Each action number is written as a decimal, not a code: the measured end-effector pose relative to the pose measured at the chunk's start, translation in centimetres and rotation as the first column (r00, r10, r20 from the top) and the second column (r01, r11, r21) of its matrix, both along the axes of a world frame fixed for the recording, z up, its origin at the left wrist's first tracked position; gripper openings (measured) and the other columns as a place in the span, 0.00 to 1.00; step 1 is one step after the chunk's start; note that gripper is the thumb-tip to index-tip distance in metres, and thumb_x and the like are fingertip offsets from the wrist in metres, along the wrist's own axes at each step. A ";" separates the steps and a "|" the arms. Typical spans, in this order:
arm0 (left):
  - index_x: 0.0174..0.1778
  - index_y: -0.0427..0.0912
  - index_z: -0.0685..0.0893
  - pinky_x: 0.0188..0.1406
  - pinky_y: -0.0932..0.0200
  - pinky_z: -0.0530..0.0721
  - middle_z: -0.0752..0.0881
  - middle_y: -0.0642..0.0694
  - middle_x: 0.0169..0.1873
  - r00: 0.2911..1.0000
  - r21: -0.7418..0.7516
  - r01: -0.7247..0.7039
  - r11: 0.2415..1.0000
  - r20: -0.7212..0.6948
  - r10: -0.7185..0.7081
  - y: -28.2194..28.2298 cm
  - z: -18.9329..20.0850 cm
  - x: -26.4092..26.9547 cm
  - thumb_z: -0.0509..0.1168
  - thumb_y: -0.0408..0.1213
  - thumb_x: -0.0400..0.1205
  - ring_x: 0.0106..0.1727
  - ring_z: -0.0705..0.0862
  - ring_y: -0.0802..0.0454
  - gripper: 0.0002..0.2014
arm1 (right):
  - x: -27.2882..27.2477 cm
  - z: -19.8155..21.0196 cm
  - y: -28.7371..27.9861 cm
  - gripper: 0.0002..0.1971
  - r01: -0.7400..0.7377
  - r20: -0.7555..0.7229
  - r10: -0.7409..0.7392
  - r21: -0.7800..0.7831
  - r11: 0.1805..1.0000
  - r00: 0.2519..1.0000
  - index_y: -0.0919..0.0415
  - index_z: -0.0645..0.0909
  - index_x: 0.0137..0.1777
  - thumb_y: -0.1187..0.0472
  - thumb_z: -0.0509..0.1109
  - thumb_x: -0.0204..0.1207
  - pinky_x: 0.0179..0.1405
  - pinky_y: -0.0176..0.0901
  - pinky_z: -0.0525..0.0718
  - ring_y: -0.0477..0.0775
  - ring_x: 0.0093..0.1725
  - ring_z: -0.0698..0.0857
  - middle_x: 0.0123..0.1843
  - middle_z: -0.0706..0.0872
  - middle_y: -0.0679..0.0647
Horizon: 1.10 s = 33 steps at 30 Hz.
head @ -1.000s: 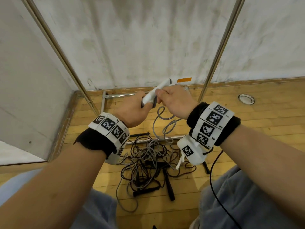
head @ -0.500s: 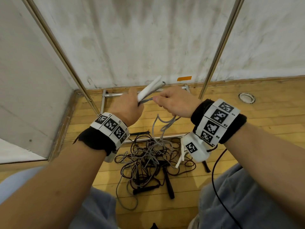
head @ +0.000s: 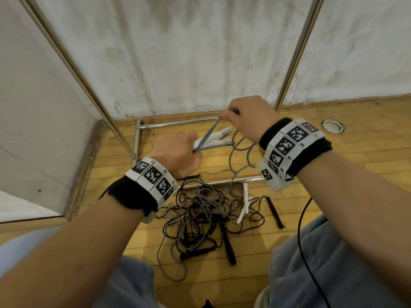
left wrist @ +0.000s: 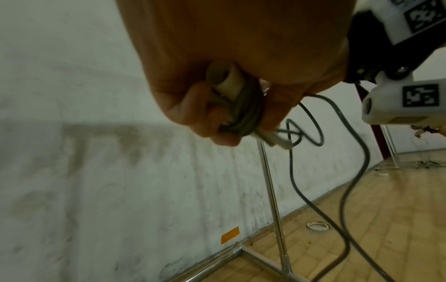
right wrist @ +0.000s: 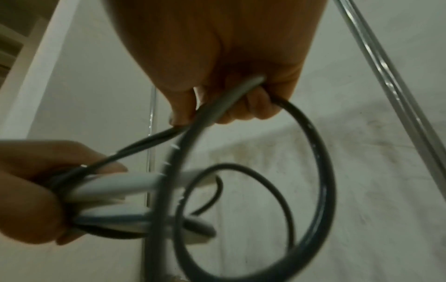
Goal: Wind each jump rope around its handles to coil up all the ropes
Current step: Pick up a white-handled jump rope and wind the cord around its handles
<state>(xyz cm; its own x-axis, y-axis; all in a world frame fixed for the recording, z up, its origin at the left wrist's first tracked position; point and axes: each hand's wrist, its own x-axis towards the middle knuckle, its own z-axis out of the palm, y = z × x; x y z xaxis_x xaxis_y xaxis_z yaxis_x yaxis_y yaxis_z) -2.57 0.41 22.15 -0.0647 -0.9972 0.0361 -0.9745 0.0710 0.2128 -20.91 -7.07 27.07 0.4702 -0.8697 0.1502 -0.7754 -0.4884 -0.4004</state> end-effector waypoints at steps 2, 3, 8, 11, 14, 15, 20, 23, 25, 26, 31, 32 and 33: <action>0.37 0.49 0.76 0.26 0.57 0.70 0.78 0.52 0.27 0.996 -0.025 0.044 0.999 -0.076 -0.046 0.2 0.7 0.0 0.63 0.42 0.76 0.28 0.76 0.50 0.04 | -0.5 0.0 -0.6 0.21 -0.003 0.056 0.002 0.004 1.000 0.998 0.59 0.80 0.36 0.40 0.64 0.77 0.28 0.41 0.68 0.50 0.32 0.75 0.30 0.78 0.51; 0.35 0.50 0.76 0.26 0.57 0.70 0.78 0.52 0.25 0.992 -0.028 0.063 0.998 -0.112 -0.065 0.3 1.1 0.1 0.64 0.41 0.76 0.28 0.75 0.51 0.05 | -0.7 0.1 -0.8 0.23 -0.007 0.073 0.006 0.024 1.000 0.997 0.62 0.80 0.36 0.40 0.65 0.76 0.28 0.40 0.68 0.51 0.31 0.74 0.31 0.77 0.53; 0.31 0.50 0.74 0.25 0.55 0.66 0.75 0.51 0.22 0.928 -0.073 0.141 0.987 -0.338 -0.158 1.5 3.6 -0.2 0.61 0.45 0.70 0.25 0.72 0.51 0.05 | -1.5 0.5 -1.3 0.28 -0.067 0.253 -0.003 0.265 0.962 0.968 0.66 0.72 0.27 0.40 0.68 0.73 0.19 0.31 0.61 0.44 0.19 0.61 0.20 0.63 0.49; 0.37 0.40 0.80 0.26 0.51 0.69 0.76 0.46 0.25 0.875 -0.132 0.112 0.985 -0.458 -0.161 2.0 4.3 -0.7 0.60 0.44 0.69 0.27 0.73 0.49 0.11 | -1.1 0.1 -1.5 0.22 -0.159 0.392 -0.033 0.448 0.880 0.919 0.56 0.73 0.24 0.52 0.67 0.79 0.29 0.37 0.79 0.48 0.26 0.77 0.21 0.72 0.46; 0.36 0.50 0.75 0.25 0.56 0.67 0.74 0.51 0.26 0.786 -0.142 0.011 0.990 -0.611 -0.097 2.1 4.6 -0.8 0.60 0.42 0.69 0.24 0.70 0.60 0.03 | 0.1 -0.6 -0.2 0.17 -0.129 0.361 -0.081 0.523 0.843 0.929 0.53 0.79 0.34 0.63 0.59 0.83 0.30 0.25 0.79 0.51 0.33 0.77 0.27 0.75 0.47; 0.37 0.52 0.73 0.26 0.55 0.70 0.76 0.51 0.27 0.751 -0.136 -0.033 0.990 -0.657 -0.065 2.1 4.8 -0.8 0.61 0.42 0.68 0.25 0.71 0.61 0.04 | 0.4 -1.3 0.1 0.16 -0.114 0.280 -0.012 0.431 0.895 0.960 0.55 0.78 0.33 0.59 0.60 0.83 0.25 0.28 0.74 0.46 0.27 0.72 0.24 0.72 0.44; 0.40 0.52 0.69 0.26 0.53 0.71 0.80 0.45 0.27 0.545 -0.101 -0.192 0.976 -0.838 0.021 1.6 5.1 -0.8 0.61 0.40 0.68 0.26 0.76 0.51 0.08 | 2.5 -2.6 2.6 0.33 -0.176 0.272 0.057 0.435 0.883 0.961 0.53 0.65 0.21 0.28 0.48 0.75 0.27 0.42 0.65 0.50 0.22 0.63 0.19 0.66 0.47; 0.42 0.52 0.68 0.24 0.59 0.67 0.81 0.44 0.27 0.509 -0.052 -0.201 0.978 -0.859 0.058 1.3 5.1 -0.6 0.59 0.41 0.71 0.21 0.73 0.57 0.07 | 3.3 -2.9 3.6 0.33 -0.186 0.270 0.076 0.408 0.894 0.960 0.53 0.64 0.20 0.34 0.44 0.81 0.29 0.41 0.63 0.47 0.19 0.63 0.18 0.66 0.46; 0.42 0.52 0.68 0.22 0.62 0.67 0.81 0.45 0.27 0.485 -0.024 -0.222 0.975 -0.870 0.089 1.0 5.2 -0.6 0.59 0.38 0.75 0.19 0.72 0.59 0.06 | 3.6 -2.9 4.0 0.30 -0.159 0.259 0.066 0.360 0.919 0.964 0.53 0.71 0.24 0.39 0.45 0.84 0.32 0.43 0.65 0.44 0.21 0.69 0.21 0.71 0.45; 0.42 0.51 0.68 0.21 0.63 0.68 0.80 0.45 0.28 0.464 -0.017 -0.251 0.968 -0.879 0.105 0.8 5.3 -0.6 0.58 0.35 0.77 0.19 0.72 0.60 0.06 | 3.7 -3.0 4.2 0.26 -0.157 0.271 0.063 0.341 0.927 0.961 0.53 0.75 0.31 0.42 0.47 0.85 0.33 0.44 0.65 0.43 0.25 0.71 0.25 0.74 0.44; 0.41 0.47 0.66 0.17 0.63 0.63 0.78 0.41 0.27 0.364 0.030 -0.287 0.957 -0.921 0.138 0.4 6.1 -1.0 0.57 0.29 0.80 0.19 0.68 0.52 0.09 | 3.9 -3.6 4.3 0.05 -0.104 0.176 0.077 0.153 0.983 0.981 0.54 0.74 0.48 0.55 0.60 0.83 0.39 0.44 0.69 0.53 0.39 0.77 0.36 0.77 0.49; 0.41 0.47 0.65 0.18 0.62 0.62 0.78 0.41 0.27 0.367 0.046 -0.257 0.965 -0.919 0.141 0.5 6.1 -1.2 0.57 0.30 0.80 0.21 0.67 0.51 0.09 | 3.7 -3.9 3.9 0.06 -0.058 0.048 0.055 0.068 0.996 0.997 0.54 0.79 0.49 0.55 0.62 0.82 0.44 0.44 0.68 0.55 0.47 0.77 0.42 0.79 0.51; 0.42 0.47 0.65 0.19 0.60 0.61 0.78 0.41 0.27 0.369 0.060 -0.223 0.973 -0.918 0.141 0.6 6.2 -1.5 0.57 0.30 0.81 0.22 0.66 0.51 0.09 | 3.5 -4.0 3.4 0.09 -0.009 -0.052 0.009 -0.001 1.000 0.999 0.55 0.83 0.52 0.54 0.62 0.81 0.50 0.46 0.69 0.57 0.55 0.75 0.48 0.79 0.53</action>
